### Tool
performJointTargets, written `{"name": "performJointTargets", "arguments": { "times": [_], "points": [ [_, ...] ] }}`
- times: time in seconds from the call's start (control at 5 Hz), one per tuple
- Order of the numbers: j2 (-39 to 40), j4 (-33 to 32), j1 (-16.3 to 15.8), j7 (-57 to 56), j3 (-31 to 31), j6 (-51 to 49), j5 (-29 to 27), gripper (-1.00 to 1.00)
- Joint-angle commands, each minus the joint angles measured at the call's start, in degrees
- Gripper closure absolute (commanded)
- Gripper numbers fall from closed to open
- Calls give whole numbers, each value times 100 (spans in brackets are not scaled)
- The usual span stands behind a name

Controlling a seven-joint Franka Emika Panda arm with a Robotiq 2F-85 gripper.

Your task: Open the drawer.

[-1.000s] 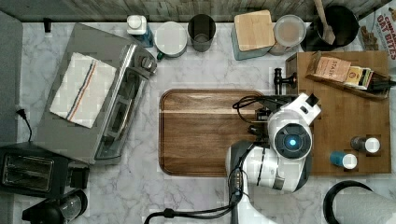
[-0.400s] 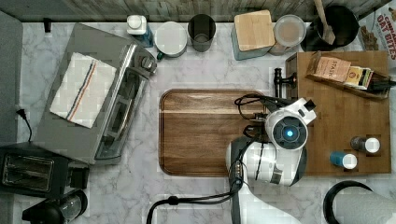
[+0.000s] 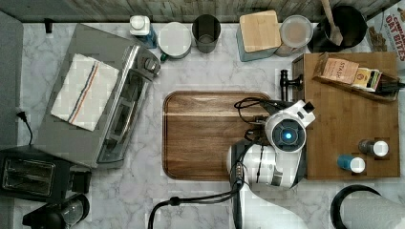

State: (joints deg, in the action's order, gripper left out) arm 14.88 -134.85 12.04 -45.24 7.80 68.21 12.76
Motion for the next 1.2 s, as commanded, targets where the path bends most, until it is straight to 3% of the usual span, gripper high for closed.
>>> {"name": "performJointTargets", "arguments": {
  "times": [0.2,0.6,1.0,1.2],
  "points": [
    [68,48,1796,-3531,-2166,948,-2282,-100],
    [205,436,663,-1446,-1578,-268,-1399,-100],
    [23,195,13,49,-1782,-422,-1195,-100],
    [-11,3,-126,-197,-2021,-311,-1530,-100]
  ]
}}
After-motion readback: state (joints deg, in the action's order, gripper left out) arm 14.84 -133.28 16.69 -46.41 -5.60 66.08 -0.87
